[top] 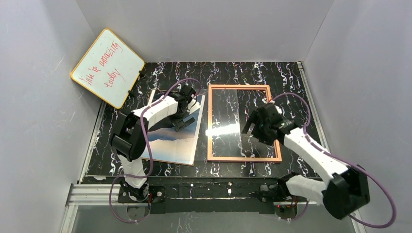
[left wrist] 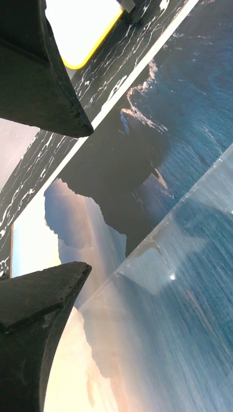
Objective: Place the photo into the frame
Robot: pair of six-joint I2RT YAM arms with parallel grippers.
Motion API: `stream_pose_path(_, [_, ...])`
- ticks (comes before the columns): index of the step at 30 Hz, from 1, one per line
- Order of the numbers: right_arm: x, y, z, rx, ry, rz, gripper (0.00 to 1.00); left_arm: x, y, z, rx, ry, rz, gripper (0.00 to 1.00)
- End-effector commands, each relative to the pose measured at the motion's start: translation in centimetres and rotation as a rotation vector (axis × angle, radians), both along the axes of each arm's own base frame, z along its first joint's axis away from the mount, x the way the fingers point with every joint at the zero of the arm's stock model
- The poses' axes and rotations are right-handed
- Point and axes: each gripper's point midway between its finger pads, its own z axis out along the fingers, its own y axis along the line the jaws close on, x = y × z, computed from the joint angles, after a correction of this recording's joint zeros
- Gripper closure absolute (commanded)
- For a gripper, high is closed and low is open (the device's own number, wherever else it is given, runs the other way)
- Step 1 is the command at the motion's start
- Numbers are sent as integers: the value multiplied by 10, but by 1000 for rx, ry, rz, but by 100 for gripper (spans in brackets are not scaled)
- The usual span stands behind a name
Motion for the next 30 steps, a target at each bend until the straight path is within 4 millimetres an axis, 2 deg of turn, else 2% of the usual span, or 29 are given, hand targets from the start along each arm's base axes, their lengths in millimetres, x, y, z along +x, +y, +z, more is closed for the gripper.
stream_pose_path(1, [41, 17, 5, 189, 12, 179, 1, 9, 3, 26, -5, -48, 1, 2])
stream_pose_path(7, [87, 37, -7, 255, 49, 313, 2, 24, 22, 39, -27, -59, 46, 2])
stream_pose_path(12, [113, 45, -17, 354, 41, 347, 4, 29, 44, 25, -33, -37, 108, 2])
stream_pose_path(17, [120, 43, -40, 393, 92, 356, 8, 25, 41, 0, -52, -11, 142, 2])
stream_pose_path(22, [120, 47, -55, 433, 111, 370, 12, 28, 32, -17, -85, 5, 177, 2])
stream_pose_path(26, [120, 57, -51, 539, 96, 399, 16, 26, 26, -29, -96, 32, 185, 3])
stream_pose_path(30, [121, 67, -52, 628, 107, 414, 25, 23, 24, -43, -90, 59, 190, 3])
